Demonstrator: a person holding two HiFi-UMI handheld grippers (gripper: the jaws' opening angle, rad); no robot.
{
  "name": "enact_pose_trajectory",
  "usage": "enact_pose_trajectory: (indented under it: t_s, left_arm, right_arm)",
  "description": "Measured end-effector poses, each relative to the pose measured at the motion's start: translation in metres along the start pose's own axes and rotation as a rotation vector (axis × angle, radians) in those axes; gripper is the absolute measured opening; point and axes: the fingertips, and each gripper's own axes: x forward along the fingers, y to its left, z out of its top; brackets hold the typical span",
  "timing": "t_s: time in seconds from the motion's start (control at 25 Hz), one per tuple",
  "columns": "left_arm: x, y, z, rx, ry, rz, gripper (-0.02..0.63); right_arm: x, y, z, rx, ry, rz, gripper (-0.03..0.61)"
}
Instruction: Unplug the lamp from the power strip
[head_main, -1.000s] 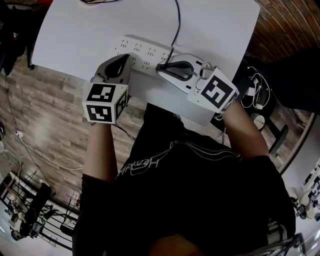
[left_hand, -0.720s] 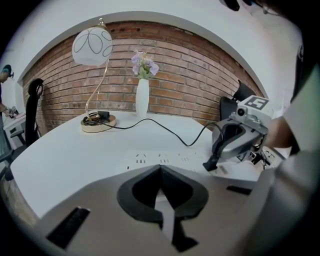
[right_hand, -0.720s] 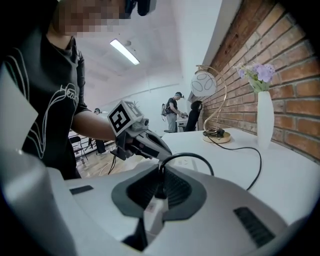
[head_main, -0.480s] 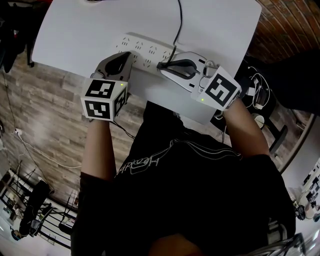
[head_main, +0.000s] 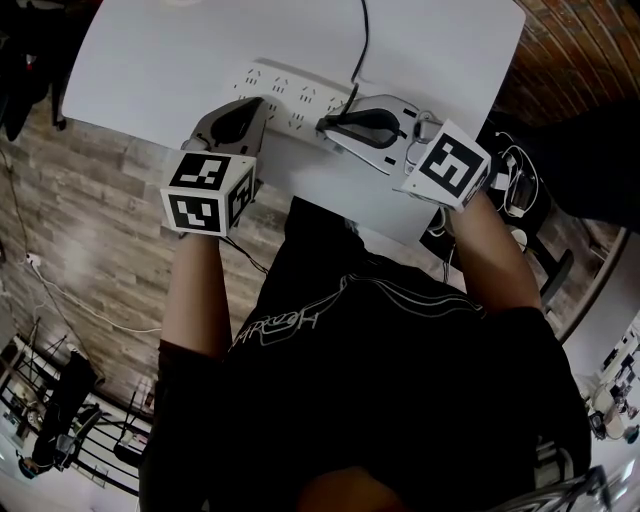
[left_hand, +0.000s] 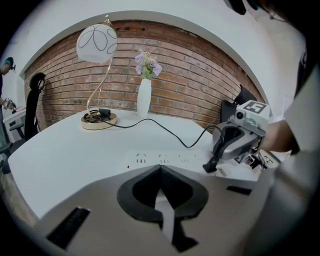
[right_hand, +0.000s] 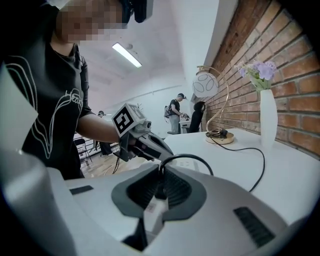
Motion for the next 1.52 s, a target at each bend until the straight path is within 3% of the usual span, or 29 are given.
enact_pose_trajectory:
  t_s: [0.24,0.56,0.72,0.88,0.96,1.2,1.36,1.52]
  left_arm:
    - [0.001,0.000,-0.001,-0.004,0.002,0.012,0.002]
    - [-0.003,0.000,0.003,-0.018,-0.006,0.016,0.002]
    - [0.000,0.000,0.003,-0.004,0.006,0.023,0.002]
    - [-0.001,-0.001,0.008,0.003,0.005,0.022,0.002]
    - [-0.002,-0.001,0.005,-0.008,-0.002,0.017,0.002]
    - [-0.006,-0.003,-0.002,0.001,-0.011,0.011,0.002]
    - [-0.006,-0.004,0.003,-0.030,-0.011,-0.003,0.002]
    - [-0.025,-0.013,0.023,-0.054,-0.087,-0.017,0.002]
  right_arm:
    - [0.001,0.006,-0.001,-0.064,0.004,0.023,0.017]
    - [-0.004,0.000,0.003,0.052,0.004,0.049,0.017]
    - [-0.002,0.007,0.005,-0.040,0.005,0.039,0.015]
    - [-0.005,0.019,0.045,-0.038,-0.120,0.076,0.015]
    - [-0.002,0.015,0.053,-0.085,-0.085,0.047,0.017]
    - [-0.027,-0.009,0.051,-0.043,-0.063,-0.072,0.017]
    - [-0.042,-0.022,0.054,0.048,-0.122,-0.182,0.017]
    - [-0.055,-0.017,0.059,0.114,-0.156,-0.226,0.017]
